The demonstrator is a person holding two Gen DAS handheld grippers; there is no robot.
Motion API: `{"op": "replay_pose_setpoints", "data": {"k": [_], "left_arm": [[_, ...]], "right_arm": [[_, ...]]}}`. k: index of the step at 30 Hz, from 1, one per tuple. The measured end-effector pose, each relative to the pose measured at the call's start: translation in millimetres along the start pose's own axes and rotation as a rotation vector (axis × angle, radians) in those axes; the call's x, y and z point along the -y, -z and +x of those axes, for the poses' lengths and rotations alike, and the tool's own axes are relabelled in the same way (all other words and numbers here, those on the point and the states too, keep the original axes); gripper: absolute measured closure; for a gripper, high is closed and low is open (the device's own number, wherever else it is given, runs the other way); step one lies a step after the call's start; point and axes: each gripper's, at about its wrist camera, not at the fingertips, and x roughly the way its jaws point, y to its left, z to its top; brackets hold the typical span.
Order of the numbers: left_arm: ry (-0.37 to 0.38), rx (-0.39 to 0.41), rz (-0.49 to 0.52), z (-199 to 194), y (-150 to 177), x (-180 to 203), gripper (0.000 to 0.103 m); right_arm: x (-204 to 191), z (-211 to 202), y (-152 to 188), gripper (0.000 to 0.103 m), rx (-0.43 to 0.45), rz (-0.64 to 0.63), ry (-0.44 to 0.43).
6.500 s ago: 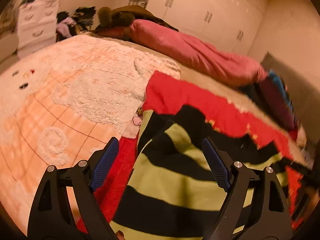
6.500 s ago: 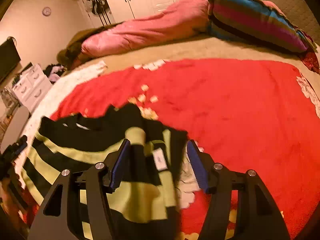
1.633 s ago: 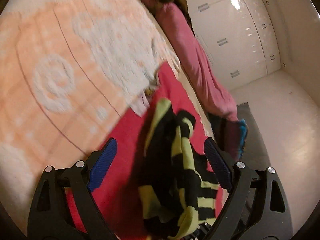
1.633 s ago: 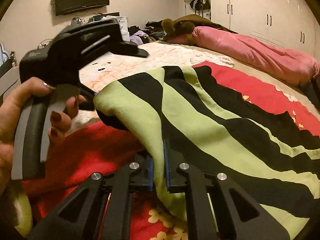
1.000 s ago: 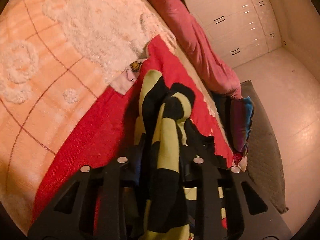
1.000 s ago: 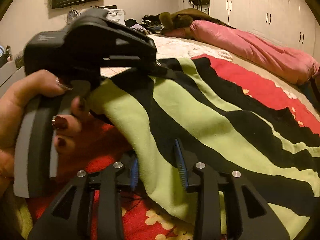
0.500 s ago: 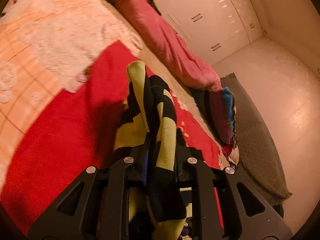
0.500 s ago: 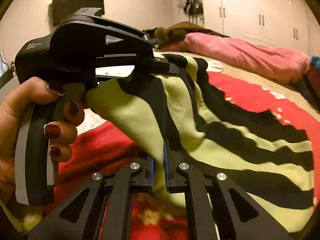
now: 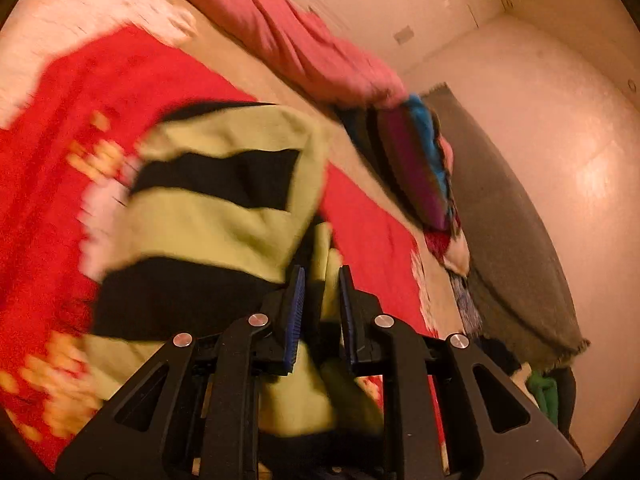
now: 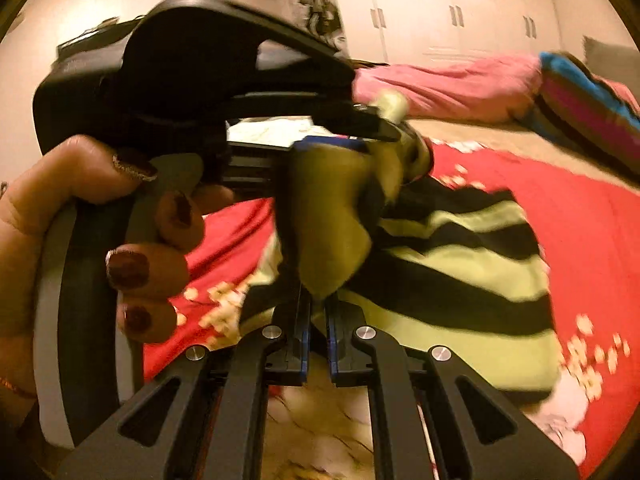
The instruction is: Fold small clothes
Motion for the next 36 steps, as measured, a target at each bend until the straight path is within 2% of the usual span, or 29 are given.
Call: {"op": "replay_pose_setpoints", "data": {"k": [5, 9, 13, 15, 17, 18, 22, 25, 26, 29, 30, 32, 34, 36], "left_arm": [[0.005, -0.077, 0.023, 36.9, 24.2, 12.9, 0.093], [-0.024, -0.058, 0.055, 23.3, 20.0, 6.0, 0.093], [-0.059, -0.008, 0.043, 1.0, 9.4, -5.8, 0.093], [-0.068, 0.009, 0.044, -6.3, 6.7, -8.8, 0.089], [-0.091, 0.028, 0.048, -12.1, 5.5, -11.7, 0.077], [-0.1, 0.035, 0.047, -14.5, 4.7, -14.1, 0.075], [-0.143, 0.076, 0.044, -28.3, 1.8, -25.2, 0.063], [-0.201, 0.116, 0.046, -40.6, -1.2, -38.0, 0.059], [-0.224, 0.127, 0.049, -43.8, -1.5, -41.9, 0.054], [-0.297, 0.152, 0.064, -51.5, -2.0, -54.8, 0.052], [-0.31, 0.156, 0.061, -53.6, -2.4, -59.1, 0.052], [-0.332, 0.163, 0.05, -57.2, -3.1, -70.1, 0.045], [-0.362, 0.171, 0.062, -59.5, -3.5, -76.8, 0.045], [-0.374, 0.173, 0.08, -59.6, -3.9, -77.4, 0.042]], "right_arm": [[37.3, -6.0, 17.8, 0.097, -0.045, 0.151, -0.01], [39.3, -12.6, 30.5, 0.097, -0.058, 0.148, -0.02], [55.0, -19.5, 40.6, 0.096, -0.071, 0.211, -0.006], [66.0, -26.7, 41.1, 0.094, -0.062, 0.245, 0.002], [73.5, -32.2, 39.8, 0.092, -0.048, 0.267, 0.007], [76.8, -37.2, 37.5, 0.091, -0.039, 0.282, 0.008], [96.8, -43.0, 16.3, 0.064, 0.001, 0.305, 0.018], [104.2, -45.2, -0.4, 0.051, 0.011, 0.333, 0.003], [107.9, -44.0, -8.3, 0.049, 0.008, 0.345, -0.008], [110.2, -36.2, -29.7, 0.043, -0.005, 0.335, -0.01], [110.8, -31.4, -39.4, 0.039, -0.02, 0.322, -0.004], [113.5, -22.4, -53.1, 0.038, -0.042, 0.316, -0.02], [114.2, -5.3, -69.1, 0.03, -0.085, 0.306, -0.034], [114.5, 10.0, -80.4, 0.029, -0.118, 0.299, -0.032]]}}
